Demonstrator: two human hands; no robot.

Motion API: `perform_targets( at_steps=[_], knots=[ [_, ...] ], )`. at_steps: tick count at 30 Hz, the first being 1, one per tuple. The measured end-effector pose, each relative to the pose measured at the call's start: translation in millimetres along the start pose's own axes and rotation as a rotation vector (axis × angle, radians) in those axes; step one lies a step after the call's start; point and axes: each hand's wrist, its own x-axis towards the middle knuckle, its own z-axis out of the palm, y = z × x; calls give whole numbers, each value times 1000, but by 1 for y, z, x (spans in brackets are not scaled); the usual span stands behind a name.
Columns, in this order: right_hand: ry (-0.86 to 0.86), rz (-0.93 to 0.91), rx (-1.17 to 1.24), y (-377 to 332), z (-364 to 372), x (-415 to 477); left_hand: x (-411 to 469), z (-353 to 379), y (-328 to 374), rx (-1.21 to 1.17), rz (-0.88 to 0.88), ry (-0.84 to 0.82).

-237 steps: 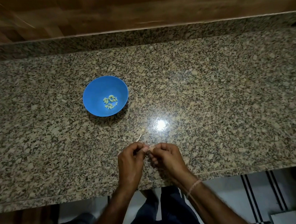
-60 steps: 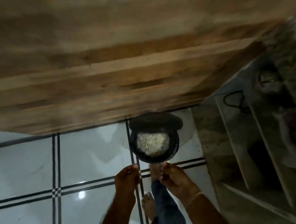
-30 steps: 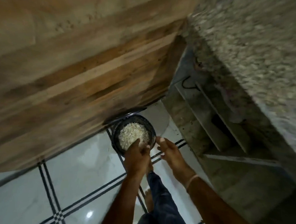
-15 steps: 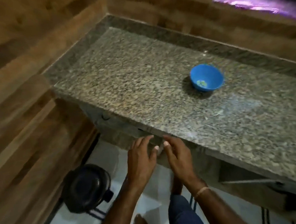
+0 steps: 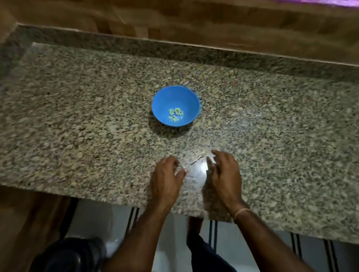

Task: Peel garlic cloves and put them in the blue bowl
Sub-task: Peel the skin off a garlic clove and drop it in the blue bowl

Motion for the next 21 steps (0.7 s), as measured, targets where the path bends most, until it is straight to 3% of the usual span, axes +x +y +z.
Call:
perform_targets(
  at_steps=[5,13,17,21],
  knots=[
    [-174,-21,-265,15,-4,54,16,24,11,46,-103,61],
    [-262,-46,-308,8,-5,68,20,29,4,338,206,-33],
    [-270,-36,-303,8,-5,70,31,11,27,164,195,43],
    [-269,-28,-296,7,-3,76,85,-22,65,-54,207,254]
  ],
)
